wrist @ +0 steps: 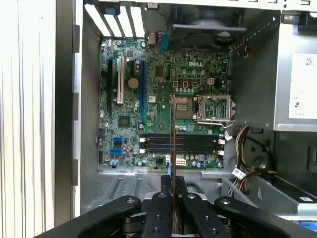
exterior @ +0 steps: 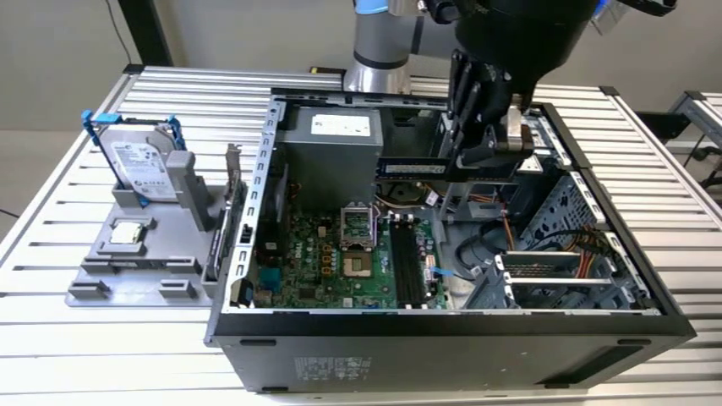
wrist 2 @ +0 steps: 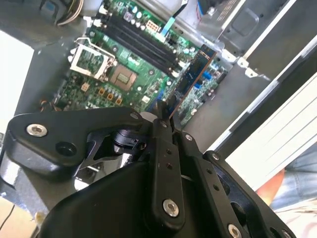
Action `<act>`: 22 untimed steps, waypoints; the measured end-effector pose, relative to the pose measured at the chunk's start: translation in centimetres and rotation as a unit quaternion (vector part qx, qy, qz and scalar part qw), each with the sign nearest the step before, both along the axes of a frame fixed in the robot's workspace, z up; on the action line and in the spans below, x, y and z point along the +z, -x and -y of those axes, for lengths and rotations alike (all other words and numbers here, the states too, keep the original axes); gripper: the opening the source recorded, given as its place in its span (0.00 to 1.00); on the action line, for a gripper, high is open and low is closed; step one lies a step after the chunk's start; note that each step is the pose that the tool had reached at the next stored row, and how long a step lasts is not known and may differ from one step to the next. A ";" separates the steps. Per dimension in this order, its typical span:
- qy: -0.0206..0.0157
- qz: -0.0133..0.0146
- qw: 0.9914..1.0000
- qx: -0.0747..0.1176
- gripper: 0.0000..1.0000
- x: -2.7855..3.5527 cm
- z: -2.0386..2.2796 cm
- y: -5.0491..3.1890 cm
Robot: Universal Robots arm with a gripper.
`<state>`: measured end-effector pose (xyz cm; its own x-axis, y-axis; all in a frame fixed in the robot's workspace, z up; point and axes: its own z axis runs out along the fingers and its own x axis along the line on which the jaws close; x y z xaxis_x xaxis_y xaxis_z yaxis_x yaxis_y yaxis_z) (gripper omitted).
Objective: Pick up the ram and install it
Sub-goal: 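Pick up the ram and move it above insertion slot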
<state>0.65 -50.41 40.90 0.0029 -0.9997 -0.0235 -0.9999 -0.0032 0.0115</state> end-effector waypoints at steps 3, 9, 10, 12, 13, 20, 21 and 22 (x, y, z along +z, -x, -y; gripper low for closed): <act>0.000 0.000 1.000 0.000 0.00 -0.01 -0.14 -0.87; 0.002 0.000 1.000 0.000 0.00 -0.05 -1.42 -1.43; 0.003 0.000 1.000 0.000 0.00 -0.06 -1.65 -1.46; 0.004 0.000 1.000 -0.002 0.00 -0.08 -1.93 -1.52; 0.004 0.000 1.000 -0.004 0.00 -0.09 -2.00 -1.53; 0.004 0.000 1.000 -0.022 0.00 -0.17 -2.44 -1.56; 0.004 0.000 1.000 -0.023 0.00 -0.18 -2.59 -1.56; 0.004 0.000 1.000 -0.024 0.00 -0.20 -2.74 -1.56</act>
<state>2.21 -47.68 40.70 -0.0455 -0.9989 -0.0152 -0.9989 0.0453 0.0115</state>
